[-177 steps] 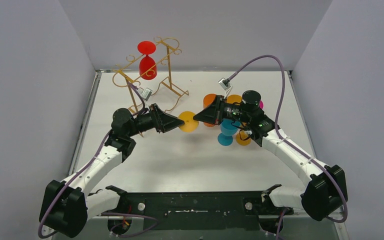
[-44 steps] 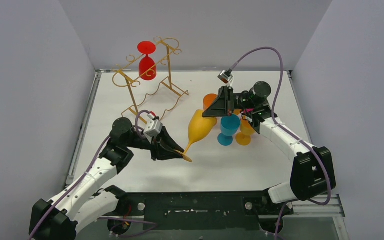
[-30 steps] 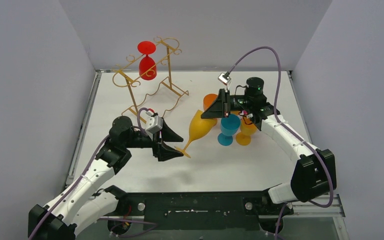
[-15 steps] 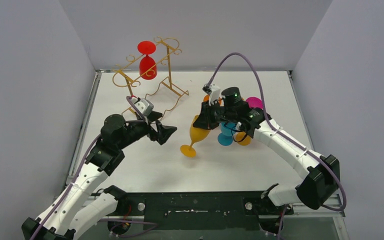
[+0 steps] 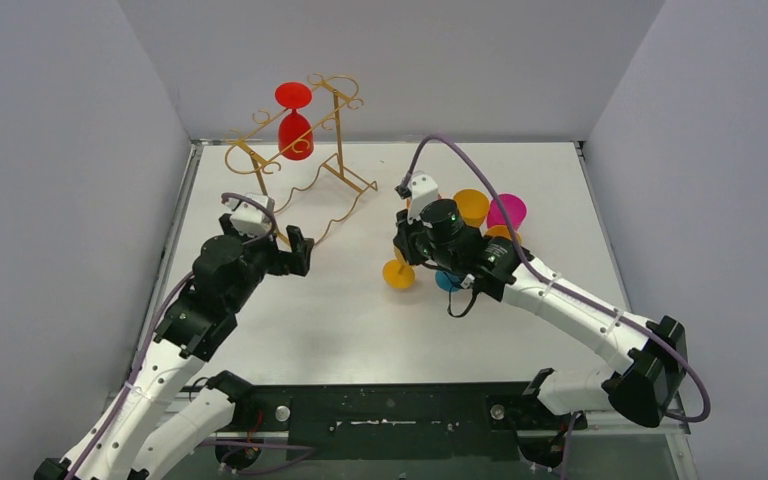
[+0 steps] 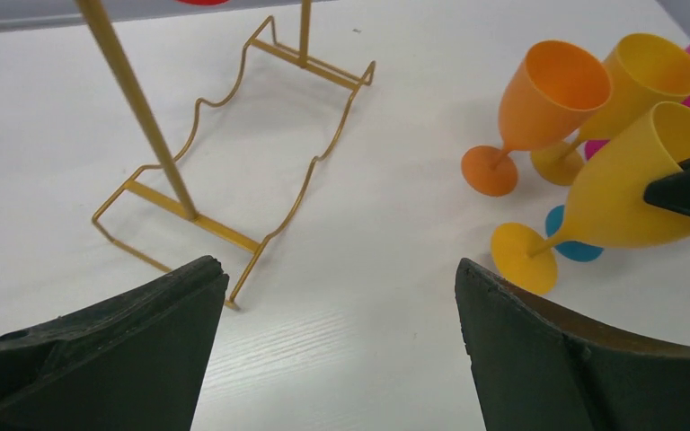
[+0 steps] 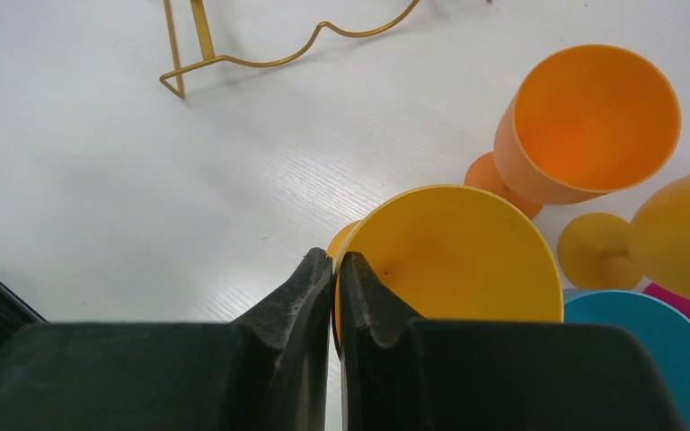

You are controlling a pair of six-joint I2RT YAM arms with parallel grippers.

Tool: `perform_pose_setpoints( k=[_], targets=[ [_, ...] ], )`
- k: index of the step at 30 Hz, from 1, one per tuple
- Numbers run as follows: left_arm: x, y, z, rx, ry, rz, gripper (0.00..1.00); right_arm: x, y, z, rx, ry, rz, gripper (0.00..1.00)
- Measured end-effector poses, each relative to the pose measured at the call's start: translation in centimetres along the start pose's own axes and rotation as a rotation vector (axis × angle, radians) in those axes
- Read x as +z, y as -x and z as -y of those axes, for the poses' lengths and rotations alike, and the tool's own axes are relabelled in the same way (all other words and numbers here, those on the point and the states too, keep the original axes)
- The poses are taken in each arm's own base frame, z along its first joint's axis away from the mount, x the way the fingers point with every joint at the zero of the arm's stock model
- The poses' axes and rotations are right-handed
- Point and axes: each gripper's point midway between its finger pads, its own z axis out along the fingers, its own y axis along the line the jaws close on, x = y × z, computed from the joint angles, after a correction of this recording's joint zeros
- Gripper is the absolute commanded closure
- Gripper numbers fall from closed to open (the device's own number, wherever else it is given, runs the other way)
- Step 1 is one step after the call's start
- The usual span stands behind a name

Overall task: Take the wine glass off the wine glass rack
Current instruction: Place the wine glass at the center of the board.

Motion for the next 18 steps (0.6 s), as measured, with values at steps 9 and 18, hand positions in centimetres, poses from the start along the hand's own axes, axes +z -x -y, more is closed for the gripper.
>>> perform_pose_setpoints(
  k=[9, 18],
  targets=[
    [-0.1, -0.9, -4.3, -0.004, 0.172, -0.097, 0.03, 2.2, -4.1, -0.6, -0.131, -0.019, -0.070, 1.00],
    [-0.3, -2.0, -9.4, -0.178, 0.271, -0.149, 0.03, 3.6, -5.3, 0.6, -0.193, -0.090, -0.080, 1.00]
  ],
)
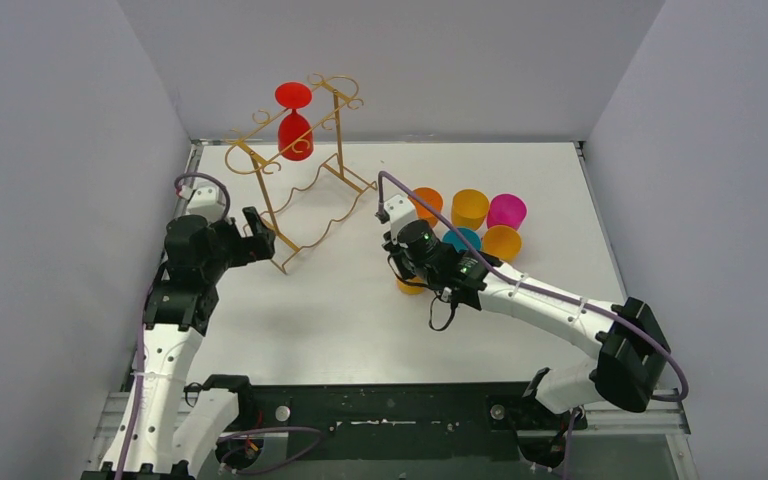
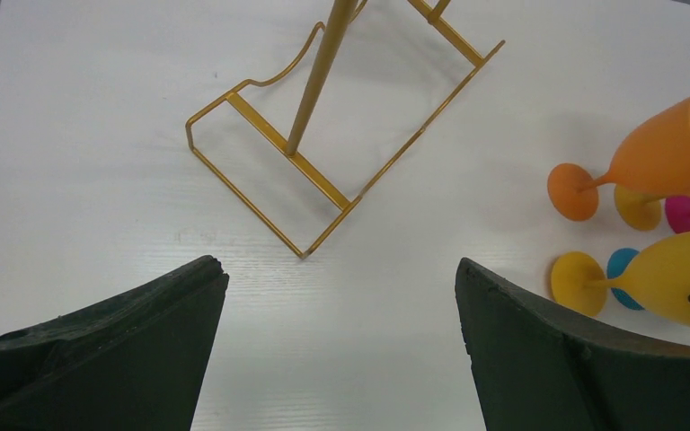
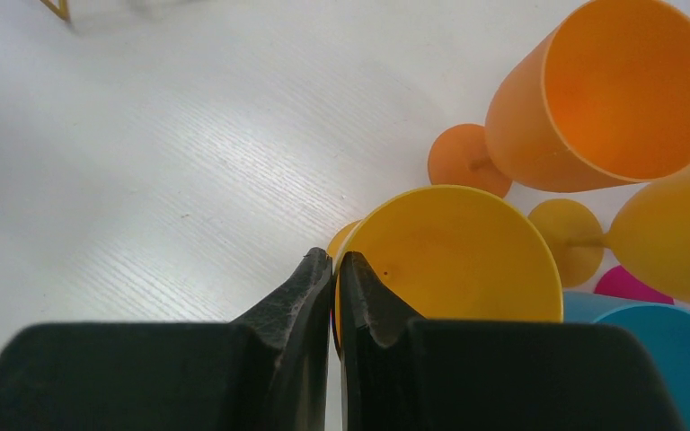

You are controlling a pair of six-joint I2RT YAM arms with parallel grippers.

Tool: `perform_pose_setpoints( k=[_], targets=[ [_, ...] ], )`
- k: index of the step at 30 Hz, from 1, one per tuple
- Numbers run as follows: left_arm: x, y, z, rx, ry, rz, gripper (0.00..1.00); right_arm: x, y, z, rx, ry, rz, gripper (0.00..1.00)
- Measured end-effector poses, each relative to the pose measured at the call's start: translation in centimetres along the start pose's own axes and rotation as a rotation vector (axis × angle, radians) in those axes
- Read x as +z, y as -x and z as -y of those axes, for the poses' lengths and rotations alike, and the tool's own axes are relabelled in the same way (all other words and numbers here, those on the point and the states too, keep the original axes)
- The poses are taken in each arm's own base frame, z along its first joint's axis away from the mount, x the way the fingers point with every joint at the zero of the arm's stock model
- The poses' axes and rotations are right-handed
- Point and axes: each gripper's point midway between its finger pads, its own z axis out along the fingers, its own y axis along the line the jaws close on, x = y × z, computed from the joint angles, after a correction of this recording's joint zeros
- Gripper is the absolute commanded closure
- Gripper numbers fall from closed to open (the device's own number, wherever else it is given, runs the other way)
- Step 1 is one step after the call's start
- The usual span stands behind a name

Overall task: Take the wine glass off the wine glass rack
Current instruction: Place the wine glass at the center of the board.

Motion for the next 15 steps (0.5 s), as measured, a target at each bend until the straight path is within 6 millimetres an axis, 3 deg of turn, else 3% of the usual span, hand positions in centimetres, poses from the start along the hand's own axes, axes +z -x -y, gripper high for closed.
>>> perform_pose_setpoints(
  k=[6, 15],
  targets=[
    [-0.2, 0.5, 0.1, -0.117, -0.018, 0.010, 0.03, 1.0, -0.1, 1.5, -0.008, -0.097, 0.008, 1.00],
    [-0.2, 1.2, 0.0, -0.215, -0.002, 0.039, 0.02, 2.0, -0.4, 1.9, 0.029, -0.111, -0.002, 0.92]
  ],
)
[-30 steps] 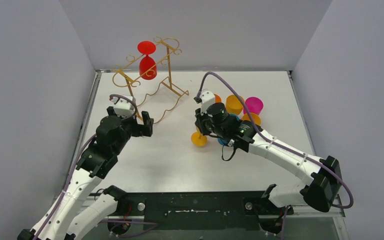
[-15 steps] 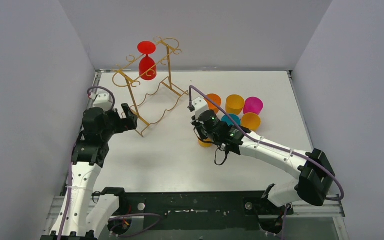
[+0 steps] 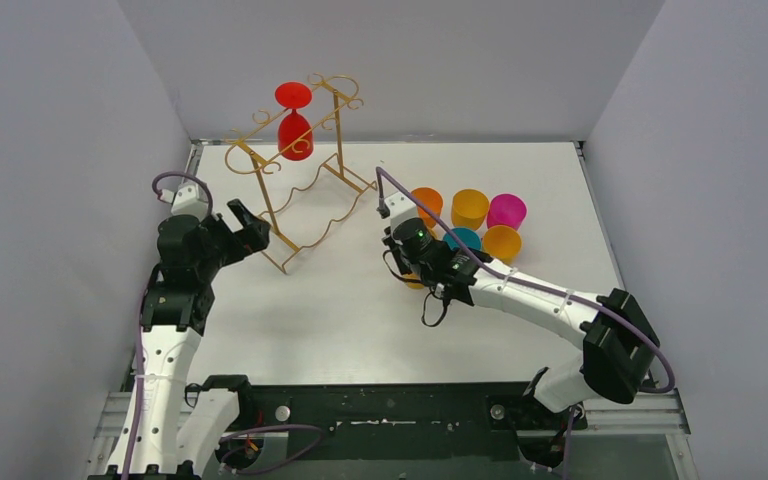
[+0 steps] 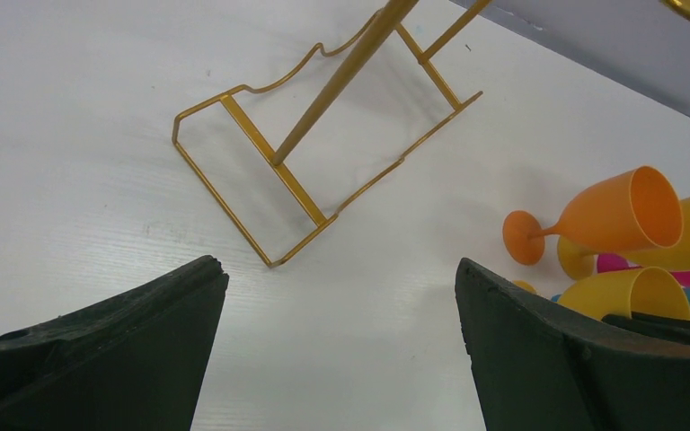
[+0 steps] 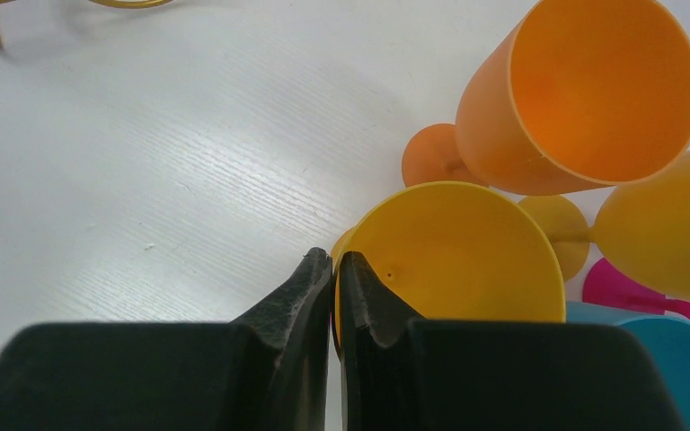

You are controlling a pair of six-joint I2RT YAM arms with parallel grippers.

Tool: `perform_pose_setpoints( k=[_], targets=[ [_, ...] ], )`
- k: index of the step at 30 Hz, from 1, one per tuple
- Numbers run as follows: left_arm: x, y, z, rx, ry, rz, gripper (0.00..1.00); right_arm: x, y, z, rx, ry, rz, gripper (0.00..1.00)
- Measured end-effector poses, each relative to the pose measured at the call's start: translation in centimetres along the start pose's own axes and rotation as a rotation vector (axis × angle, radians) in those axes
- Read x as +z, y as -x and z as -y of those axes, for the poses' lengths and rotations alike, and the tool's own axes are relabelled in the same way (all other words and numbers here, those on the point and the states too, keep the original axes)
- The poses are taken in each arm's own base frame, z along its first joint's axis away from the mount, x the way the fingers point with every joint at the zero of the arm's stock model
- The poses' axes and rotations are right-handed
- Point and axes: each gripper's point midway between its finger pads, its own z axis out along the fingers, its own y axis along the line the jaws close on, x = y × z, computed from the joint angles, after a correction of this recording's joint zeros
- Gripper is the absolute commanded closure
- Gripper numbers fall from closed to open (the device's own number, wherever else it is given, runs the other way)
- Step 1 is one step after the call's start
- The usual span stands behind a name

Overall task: Take the wine glass off the wine glass rack
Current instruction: Place the wine glass at the center of the board, then pick up the wine glass from the wine rack.

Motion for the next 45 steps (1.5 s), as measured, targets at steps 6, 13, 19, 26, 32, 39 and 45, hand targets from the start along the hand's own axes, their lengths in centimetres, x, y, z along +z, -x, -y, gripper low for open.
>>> perform_pose_setpoints(
  k=[6, 13, 19, 26, 32, 39, 45],
  targets=[
    [-0.6, 2.2, -1.3, 0.007, 0.106, 0.062, 0.03, 0.1, 0.2, 0.2, 0.034, 0.005, -0.003, 0.79],
    [-1.9, 6.6, -1.3, 0.067, 0.173, 0.161, 0.03, -0.5, 0.7, -0.3, 0.029, 0.036, -0.028, 0.71],
    [-1.7, 9.9, -0.8, 0.134, 0.201, 0.191, 0.03, -1.4, 3.3, -0.7, 0.040, 0.067, 0.023, 0.62],
    [-0.8, 14.3, -0.4, 0.169, 0.219, 0.229, 0.03, -2.5, 3.8, -0.6, 0.046, 0.086, 0.036, 0.44],
    [1.1, 17.0, 1.4, 0.183, 0.141, 0.221, 0.03, -5.0, 4.4, -0.7, 0.101, 0.141, 0.106, 0.39],
    [4.7, 21.0, 2.0, 0.153, 0.021, 0.210, 0.03, -7.4, 5.7, -1.2, 0.175, 0.215, 0.179, 0.36],
    [8.4, 22.4, 3.9, 0.135, -0.196, 0.171, 0.06, -7.8, 5.6, -1.5, 0.186, 0.240, 0.179, 0.35]
  ],
)
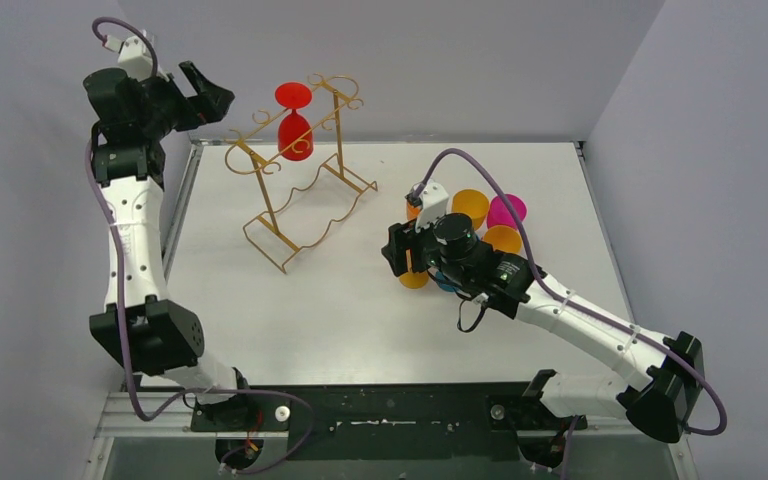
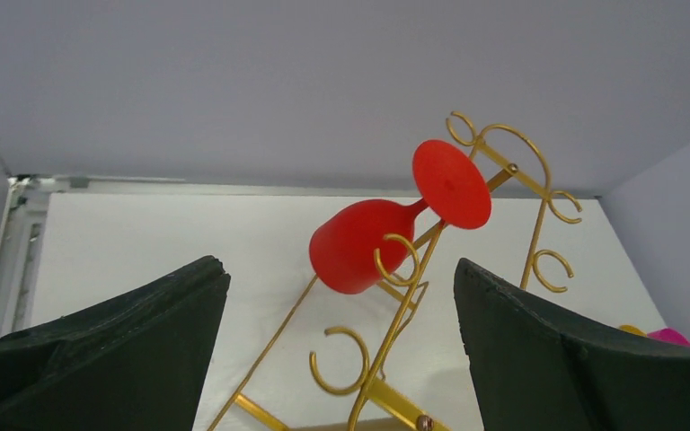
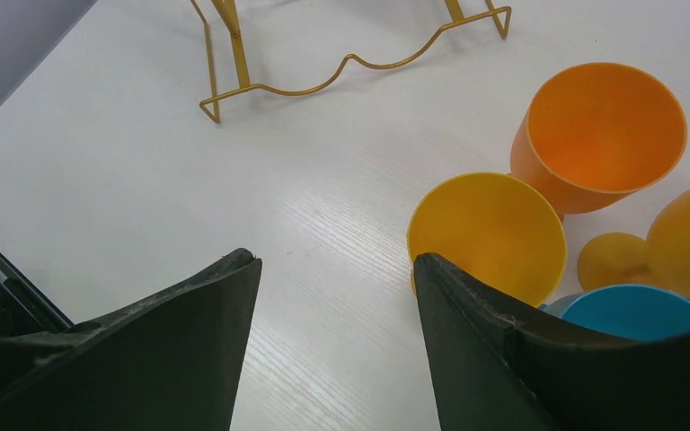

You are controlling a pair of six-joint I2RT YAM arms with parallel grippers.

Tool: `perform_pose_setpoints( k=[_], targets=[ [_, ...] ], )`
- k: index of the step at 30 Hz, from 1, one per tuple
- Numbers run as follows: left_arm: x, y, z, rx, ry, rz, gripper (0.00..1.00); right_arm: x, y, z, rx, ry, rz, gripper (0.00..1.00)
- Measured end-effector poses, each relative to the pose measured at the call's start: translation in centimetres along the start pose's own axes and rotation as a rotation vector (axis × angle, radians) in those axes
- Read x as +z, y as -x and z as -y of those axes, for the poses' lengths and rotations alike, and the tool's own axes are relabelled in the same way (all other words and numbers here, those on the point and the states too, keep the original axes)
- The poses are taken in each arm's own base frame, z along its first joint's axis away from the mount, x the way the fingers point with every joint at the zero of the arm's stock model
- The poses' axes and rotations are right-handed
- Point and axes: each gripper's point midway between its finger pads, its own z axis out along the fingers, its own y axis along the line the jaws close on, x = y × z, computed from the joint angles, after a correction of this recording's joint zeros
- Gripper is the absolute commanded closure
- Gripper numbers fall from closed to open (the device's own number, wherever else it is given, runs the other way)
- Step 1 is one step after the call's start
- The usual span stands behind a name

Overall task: Take the wine glass off the wine glass rack
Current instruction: Pick up the wine glass from the wine rack.

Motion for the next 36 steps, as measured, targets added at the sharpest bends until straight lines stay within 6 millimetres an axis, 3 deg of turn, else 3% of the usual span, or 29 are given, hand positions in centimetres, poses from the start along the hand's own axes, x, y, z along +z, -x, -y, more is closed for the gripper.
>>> perform_pose_setpoints(
  k=[12, 16, 18, 21, 24, 36],
  targets=[
    [10.6, -0.6, 1.3, -0.080, -0.320, -0.090, 0.13, 0.0, -0.1, -0.2, 0.022, 0.006, -0.003, 0.35],
    [12.2, -2.9, 2.7, -0.099, -0.373, -0.146, 0.24, 0.0, -0.1, -0.2, 0.033, 0.006, -0.003, 0.35],
    [13.4, -5.0, 4.6, -0.118, -0.428, -0.196, 0.25, 0.0, -0.1, -0.2, 0.034, 0.005, -0.004, 0.35],
    [14.1, -6.8, 6.1, -0.131, -0.467, -0.238, 0.27, 0.0, -0.3, -0.2, 0.036, 0.003, -0.011, 0.35],
    [14.3, -7.4, 6.7, -0.142, -0.482, -0.254, 0.35, -0.1, -0.6, -0.1, 0.039, 0.000, -0.023, 0.34],
    [14.2, -7.5, 5.8, -0.162, -0.479, -0.255, 0.68, 0.1, -1.2, -0.1, 0.053, -0.005, -0.045, 0.34]
  ],
)
